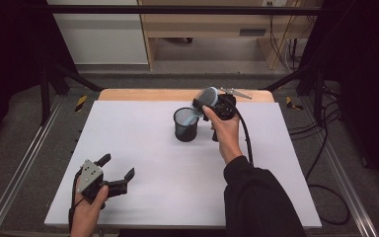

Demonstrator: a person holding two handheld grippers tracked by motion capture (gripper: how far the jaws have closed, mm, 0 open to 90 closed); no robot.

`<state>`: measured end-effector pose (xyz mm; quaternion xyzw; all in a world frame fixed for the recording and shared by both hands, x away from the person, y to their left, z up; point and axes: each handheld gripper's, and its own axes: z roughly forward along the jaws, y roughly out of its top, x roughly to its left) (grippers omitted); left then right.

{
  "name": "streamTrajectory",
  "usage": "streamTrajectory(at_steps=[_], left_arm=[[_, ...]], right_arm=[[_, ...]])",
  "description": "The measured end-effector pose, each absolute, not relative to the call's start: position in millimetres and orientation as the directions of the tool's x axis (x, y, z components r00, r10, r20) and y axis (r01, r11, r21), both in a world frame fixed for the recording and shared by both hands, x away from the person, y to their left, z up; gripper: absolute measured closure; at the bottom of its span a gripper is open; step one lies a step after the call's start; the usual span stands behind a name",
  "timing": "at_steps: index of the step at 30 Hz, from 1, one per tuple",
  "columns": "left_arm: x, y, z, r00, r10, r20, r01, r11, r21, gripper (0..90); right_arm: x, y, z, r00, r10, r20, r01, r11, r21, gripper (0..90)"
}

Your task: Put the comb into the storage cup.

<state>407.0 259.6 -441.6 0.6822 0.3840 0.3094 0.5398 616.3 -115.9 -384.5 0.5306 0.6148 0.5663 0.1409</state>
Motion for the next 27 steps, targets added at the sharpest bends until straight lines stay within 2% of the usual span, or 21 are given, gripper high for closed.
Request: streamTrajectory(at_steps=[14, 27], left_arm=[[408.0, 264.8, -440.5, 0.488, 0.873, 0.003, 0.183, -0.105, 0.977, 2.1], [411.1, 267.5, -442.2, 0.472, 0.882, 0.002, 0.187, -0.103, 0.977, 2.1]], right_arm=[[604.1, -124.7, -379.7, -0.448, 0.835, 0.320, 0.474, -0.082, 0.877, 4.6], [592.1, -140.4, -369.7, -0.435, 0.852, 0.292, 0.461, -0.068, 0.885, 5.7]])
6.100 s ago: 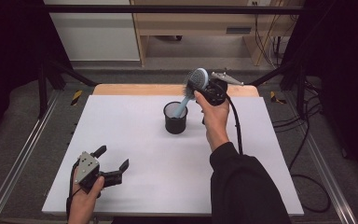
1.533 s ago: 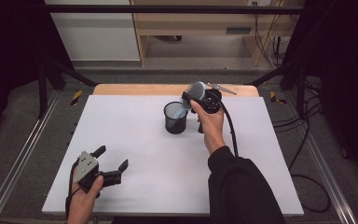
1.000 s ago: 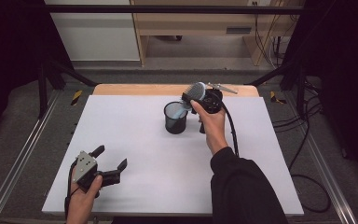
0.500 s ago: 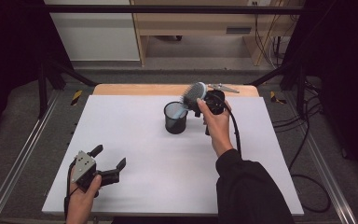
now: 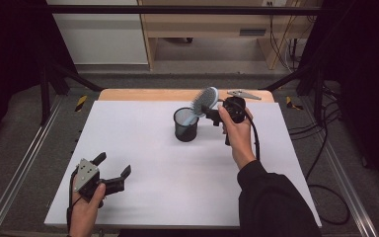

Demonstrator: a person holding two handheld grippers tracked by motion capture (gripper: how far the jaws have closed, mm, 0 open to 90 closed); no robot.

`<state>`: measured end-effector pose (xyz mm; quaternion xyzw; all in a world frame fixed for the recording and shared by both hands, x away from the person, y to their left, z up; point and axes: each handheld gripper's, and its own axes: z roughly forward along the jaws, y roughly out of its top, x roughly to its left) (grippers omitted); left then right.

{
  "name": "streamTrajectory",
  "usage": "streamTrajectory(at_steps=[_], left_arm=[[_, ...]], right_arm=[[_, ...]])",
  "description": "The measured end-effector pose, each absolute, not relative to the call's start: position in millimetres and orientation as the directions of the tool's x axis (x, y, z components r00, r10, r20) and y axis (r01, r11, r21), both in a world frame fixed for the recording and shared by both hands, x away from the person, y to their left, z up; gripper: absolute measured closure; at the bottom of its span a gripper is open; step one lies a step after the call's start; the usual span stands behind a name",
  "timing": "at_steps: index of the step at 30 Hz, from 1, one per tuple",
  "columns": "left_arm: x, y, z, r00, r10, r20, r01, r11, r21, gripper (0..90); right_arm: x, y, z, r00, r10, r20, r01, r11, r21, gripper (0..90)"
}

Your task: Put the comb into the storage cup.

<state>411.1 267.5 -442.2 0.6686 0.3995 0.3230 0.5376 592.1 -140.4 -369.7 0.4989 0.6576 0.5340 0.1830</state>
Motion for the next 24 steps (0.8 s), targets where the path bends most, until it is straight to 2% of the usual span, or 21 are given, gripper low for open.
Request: streamTrajectory(at_steps=[9, 17, 24], left_arm=[[406.5, 263.0, -440.8, 0.489, 0.872, 0.018, 0.175, -0.118, 0.977, 2.0], [409.5, 263.8, -443.5, 0.481, 0.876, 0.020, 0.186, -0.124, 0.975, 1.7], [410.1, 262.9, -443.6, 0.481, 0.877, 0.021, 0.189, -0.127, 0.974, 1.9]], right_arm=[[577.4, -149.3, -362.5, -0.458, 0.845, 0.278, 0.455, -0.046, 0.889, 6.0], [570.8, -158.1, -361.3, -0.401, 0.879, 0.258, 0.414, -0.078, 0.907, 6.2], [567.0, -165.9, -356.0, -0.387, 0.895, 0.224, 0.362, -0.076, 0.929, 6.9]])
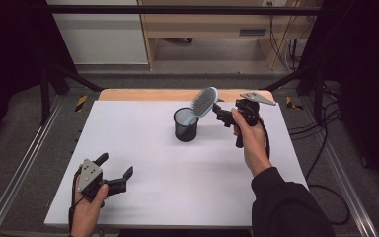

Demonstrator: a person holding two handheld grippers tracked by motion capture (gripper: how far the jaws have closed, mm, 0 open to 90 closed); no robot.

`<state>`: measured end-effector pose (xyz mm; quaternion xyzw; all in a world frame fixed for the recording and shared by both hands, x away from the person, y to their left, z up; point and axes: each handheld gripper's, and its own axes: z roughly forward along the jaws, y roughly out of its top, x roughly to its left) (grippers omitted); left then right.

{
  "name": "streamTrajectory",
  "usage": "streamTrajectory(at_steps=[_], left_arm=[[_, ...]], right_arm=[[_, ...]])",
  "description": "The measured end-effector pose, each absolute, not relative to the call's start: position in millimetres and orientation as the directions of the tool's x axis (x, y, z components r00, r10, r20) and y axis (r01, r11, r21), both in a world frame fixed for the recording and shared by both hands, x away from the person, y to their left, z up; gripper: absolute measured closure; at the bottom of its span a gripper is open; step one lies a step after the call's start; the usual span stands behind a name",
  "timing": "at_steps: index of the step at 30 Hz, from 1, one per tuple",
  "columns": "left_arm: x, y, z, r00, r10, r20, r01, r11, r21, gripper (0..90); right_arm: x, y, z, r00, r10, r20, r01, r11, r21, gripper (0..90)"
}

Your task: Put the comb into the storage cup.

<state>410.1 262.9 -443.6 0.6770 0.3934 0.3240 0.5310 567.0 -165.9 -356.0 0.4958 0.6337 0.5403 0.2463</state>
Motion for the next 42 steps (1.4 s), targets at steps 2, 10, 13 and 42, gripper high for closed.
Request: streamTrajectory(at_steps=[2, 10, 13, 42], left_arm=[[408.8, 263.0, -443.1, 0.482, 0.876, 0.024, 0.184, -0.127, 0.975, 1.8], [408.7, 265.1, -442.6, 0.479, 0.877, 0.018, 0.183, -0.120, 0.976, 1.8], [408.4, 264.6, -442.2, 0.481, 0.876, 0.021, 0.179, -0.122, 0.976, 1.8], [409.0, 276.0, -440.6, 0.459, 0.888, 0.001, 0.172, -0.090, 0.981, 1.7]], right_arm=[[565.4, -166.9, -354.5, -0.383, 0.898, 0.214, 0.349, -0.074, 0.934, 7.0], [557.7, -166.1, -349.8, -0.413, 0.894, 0.175, 0.320, -0.038, 0.947, 9.0], [554.8, -168.1, -347.0, -0.420, 0.892, 0.167, 0.306, -0.034, 0.952, 8.0], [532.4, -196.5, -332.4, -0.449, 0.885, 0.122, 0.249, -0.007, 0.969, 4.8]])
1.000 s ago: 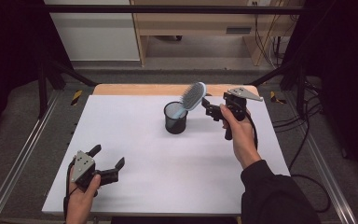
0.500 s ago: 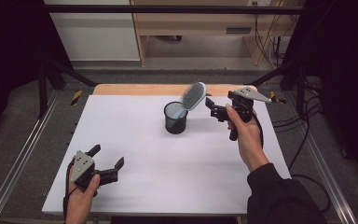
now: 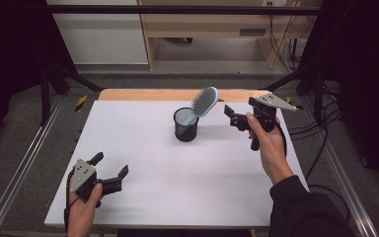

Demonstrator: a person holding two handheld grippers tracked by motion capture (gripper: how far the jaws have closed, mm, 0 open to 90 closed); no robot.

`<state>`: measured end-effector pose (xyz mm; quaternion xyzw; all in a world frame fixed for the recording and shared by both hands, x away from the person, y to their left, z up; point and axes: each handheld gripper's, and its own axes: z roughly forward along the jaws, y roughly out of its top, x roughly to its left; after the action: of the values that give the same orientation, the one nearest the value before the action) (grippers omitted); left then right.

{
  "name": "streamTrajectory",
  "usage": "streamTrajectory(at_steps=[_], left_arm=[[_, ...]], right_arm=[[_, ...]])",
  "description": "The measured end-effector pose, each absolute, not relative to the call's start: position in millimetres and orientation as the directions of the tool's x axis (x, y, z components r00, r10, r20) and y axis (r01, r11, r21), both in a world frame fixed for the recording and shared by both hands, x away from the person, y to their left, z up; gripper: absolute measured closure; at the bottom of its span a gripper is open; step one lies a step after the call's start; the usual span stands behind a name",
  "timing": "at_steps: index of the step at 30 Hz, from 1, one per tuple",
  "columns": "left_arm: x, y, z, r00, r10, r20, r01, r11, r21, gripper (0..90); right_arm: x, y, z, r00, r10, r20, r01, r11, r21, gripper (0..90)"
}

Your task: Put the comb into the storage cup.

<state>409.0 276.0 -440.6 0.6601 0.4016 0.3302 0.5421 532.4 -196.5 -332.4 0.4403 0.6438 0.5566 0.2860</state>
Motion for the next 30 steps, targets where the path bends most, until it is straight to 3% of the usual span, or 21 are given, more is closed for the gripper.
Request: streamTrajectory(at_steps=[30], left_arm=[[409.4, 284.3, -439.9, 0.437, 0.899, -0.001, 0.167, -0.080, 0.983, 1.7]], right_arm=[[499.6, -246.0, -328.9, -0.412, 0.909, 0.054, 0.143, 0.006, 0.990, 3.5]])
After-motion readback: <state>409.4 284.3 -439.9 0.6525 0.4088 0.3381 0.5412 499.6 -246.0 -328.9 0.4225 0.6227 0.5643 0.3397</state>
